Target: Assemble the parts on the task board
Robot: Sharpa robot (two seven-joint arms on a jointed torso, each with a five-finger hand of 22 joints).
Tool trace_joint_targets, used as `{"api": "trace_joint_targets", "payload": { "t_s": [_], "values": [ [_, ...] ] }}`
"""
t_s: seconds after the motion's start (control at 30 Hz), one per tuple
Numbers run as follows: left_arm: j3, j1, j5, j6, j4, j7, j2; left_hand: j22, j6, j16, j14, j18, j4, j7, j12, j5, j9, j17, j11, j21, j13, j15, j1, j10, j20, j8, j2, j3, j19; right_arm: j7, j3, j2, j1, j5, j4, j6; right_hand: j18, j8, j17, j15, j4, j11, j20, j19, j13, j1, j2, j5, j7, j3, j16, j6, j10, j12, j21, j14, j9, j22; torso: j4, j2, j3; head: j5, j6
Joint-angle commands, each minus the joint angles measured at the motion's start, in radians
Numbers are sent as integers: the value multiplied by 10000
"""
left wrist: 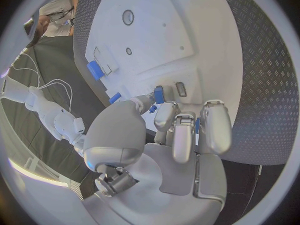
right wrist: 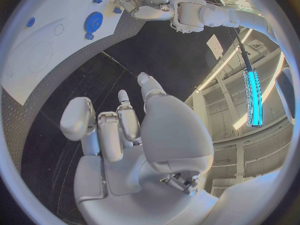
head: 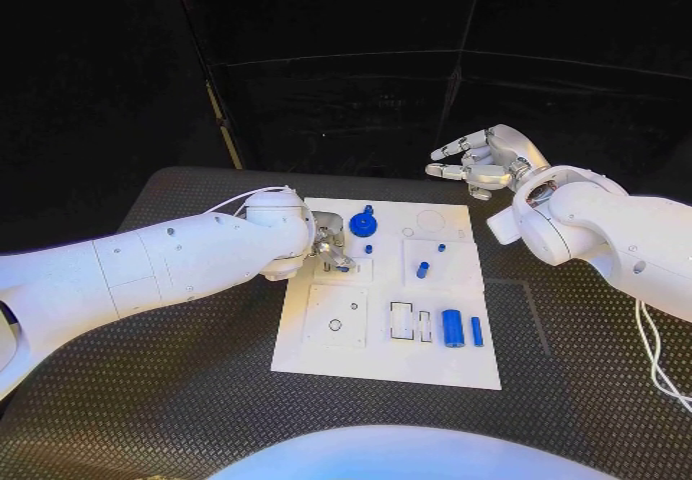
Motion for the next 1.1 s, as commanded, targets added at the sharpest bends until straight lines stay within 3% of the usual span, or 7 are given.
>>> {"api": "trace_joint_targets", "payload": {
  "t_s": [0.03, 0.6, 1.1],
  "values": [
    [-52, -60, -31, 507, -15, -124, 14, -5, 23, 31, 1036, -29, -1324, -84, -68, 50, 8, 2634, -28, -36, -20, -49, 9, 31, 2, 57, 109, 1392, -9, 43, 9, 5, 18, -23, 16, 56, -24, 46, 1211, -82, 2, -45, -90, -6, -4, -42, 66, -54, -16, -70, -66, -13, -17, -1, -51, 750, -16, 0, -2, 1, 1, -6, -16],
    [-57, -57, -31, 905, -375, -138, 346, 25, 111, 31, 1036, -34, -1243, -112, -12, 44, 165, 2634, -44, -42, 21, -55, -251, 80, 0, 194, 156, 1340, -4, 34, 9, 0, 18, -23, 28, 56, -24, 46, 1211, -82, 2, -45, -90, -6, -4, -42, 66, -54, -16, -70, -66, -13, -17, -1, -51, 750, -16, 0, -6, 1, 8, -48, -39],
    [-88, -53, -29, 1158, -610, -151, 561, 126, 260, 31, 1036, -52, -1026, -207, 80, 41, 392, 2634, -112, -4, 94, -104, -691, 154, -38, 393, 222, 873, 55, 22, 9, -3, 18, -23, 35, 69, -23, 51, 1218, -83, 1, -46, -90, -8, -9, -30, 82, -57, -16, -73, -64, -15, -19, -2, -56, 752, -16, -10, 2, 0, 4, -82, -66]
  ]
}}
